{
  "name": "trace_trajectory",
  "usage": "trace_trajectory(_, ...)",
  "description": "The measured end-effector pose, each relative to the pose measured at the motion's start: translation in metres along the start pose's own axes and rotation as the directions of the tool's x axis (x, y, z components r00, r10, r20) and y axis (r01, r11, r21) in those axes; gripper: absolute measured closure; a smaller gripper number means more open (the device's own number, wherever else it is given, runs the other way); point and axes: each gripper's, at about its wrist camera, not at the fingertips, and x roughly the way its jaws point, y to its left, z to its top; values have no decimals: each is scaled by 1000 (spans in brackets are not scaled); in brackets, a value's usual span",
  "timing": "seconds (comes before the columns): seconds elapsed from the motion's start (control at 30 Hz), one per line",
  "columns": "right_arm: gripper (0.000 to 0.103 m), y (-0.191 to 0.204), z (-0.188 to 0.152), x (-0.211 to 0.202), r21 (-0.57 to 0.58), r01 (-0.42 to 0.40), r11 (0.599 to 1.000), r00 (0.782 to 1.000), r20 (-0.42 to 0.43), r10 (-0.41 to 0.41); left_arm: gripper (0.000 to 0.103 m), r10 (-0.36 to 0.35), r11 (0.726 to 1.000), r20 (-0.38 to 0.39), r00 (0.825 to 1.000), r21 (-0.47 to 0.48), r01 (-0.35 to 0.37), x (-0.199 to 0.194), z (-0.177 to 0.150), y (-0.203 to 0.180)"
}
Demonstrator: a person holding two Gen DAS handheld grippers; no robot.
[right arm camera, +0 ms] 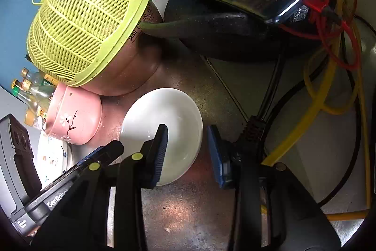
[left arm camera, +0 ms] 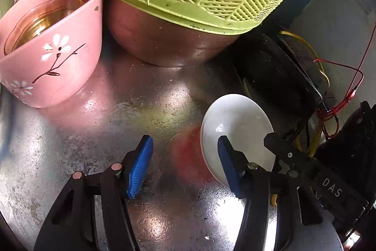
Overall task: Organize plates and bowls
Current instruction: 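Close both tools on the rim of the last red-exterior bowl, then carry the red-exterior bowl with both tools over the plate stack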
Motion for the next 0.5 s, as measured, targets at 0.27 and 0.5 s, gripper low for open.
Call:
trace_trajectory(0.27, 73, 2, 0, 15, -20, 36, 999, 999, -14, -36, 61, -29, 1000, -45, 999, 0, 29, 31, 10, -8)
trace_trajectory(0.5, 91, 1, -2, 22, -46, 49, 998, 999, -19, -50, 92, -38, 998, -72, 997, 42, 41, 49, 12, -21)
